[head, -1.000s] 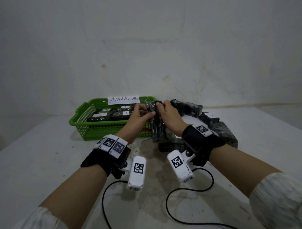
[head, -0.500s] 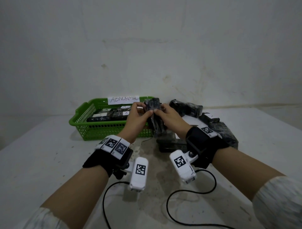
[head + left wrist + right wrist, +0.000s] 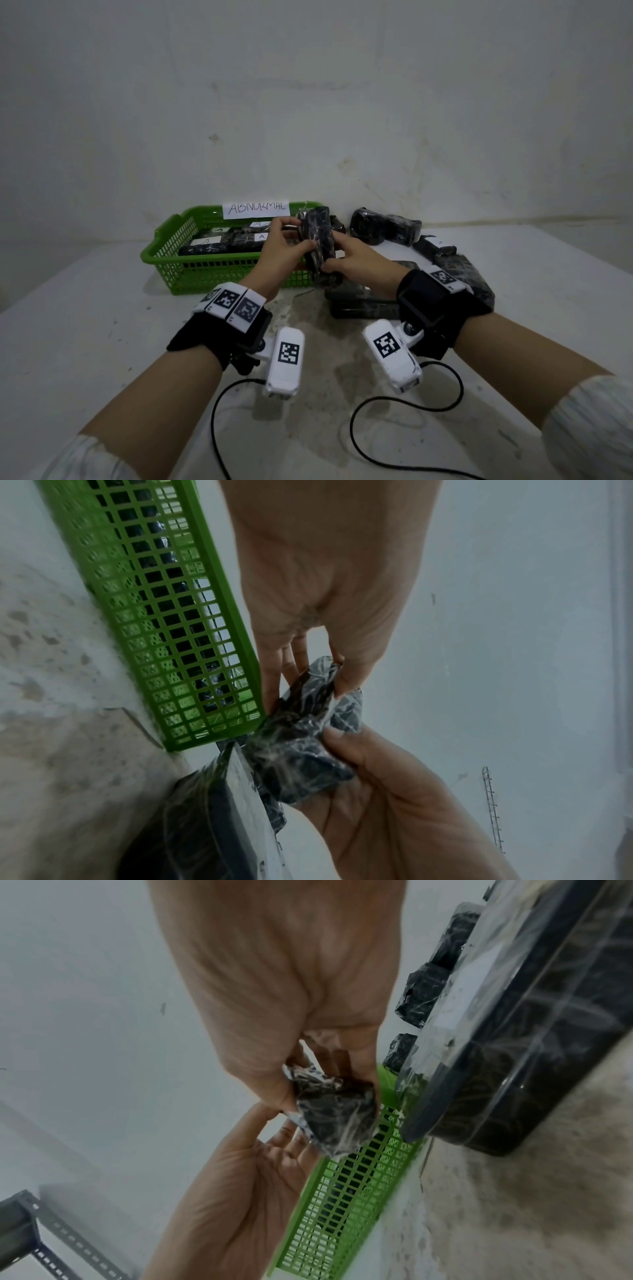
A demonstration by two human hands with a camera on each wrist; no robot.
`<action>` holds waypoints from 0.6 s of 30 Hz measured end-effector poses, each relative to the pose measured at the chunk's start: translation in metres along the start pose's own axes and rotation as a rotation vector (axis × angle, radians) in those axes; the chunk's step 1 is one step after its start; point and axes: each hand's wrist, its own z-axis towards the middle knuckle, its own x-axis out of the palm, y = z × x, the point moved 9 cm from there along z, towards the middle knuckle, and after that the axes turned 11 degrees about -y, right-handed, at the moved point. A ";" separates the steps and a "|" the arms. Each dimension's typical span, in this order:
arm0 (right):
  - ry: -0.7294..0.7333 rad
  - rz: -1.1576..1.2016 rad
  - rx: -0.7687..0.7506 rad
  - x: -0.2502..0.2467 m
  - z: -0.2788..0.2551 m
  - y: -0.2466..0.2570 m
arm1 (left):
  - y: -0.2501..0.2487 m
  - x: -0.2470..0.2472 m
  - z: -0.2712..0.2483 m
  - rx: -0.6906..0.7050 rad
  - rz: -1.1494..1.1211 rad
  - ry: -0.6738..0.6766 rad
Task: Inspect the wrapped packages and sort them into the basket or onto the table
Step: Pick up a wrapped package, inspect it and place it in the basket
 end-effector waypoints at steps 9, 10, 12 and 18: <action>-0.220 0.303 -0.023 -0.023 0.001 0.007 | 0.005 -0.008 0.009 -0.066 -0.065 -0.079; -0.236 0.314 -0.031 -0.024 0.002 0.009 | 0.005 -0.006 0.008 -0.089 -0.130 -0.068; -0.261 0.332 -0.020 -0.026 0.003 0.008 | 0.000 -0.005 0.006 -0.114 -0.227 -0.055; -0.240 0.326 -0.007 -0.029 0.001 0.006 | 0.002 -0.002 0.004 -0.131 -0.156 0.011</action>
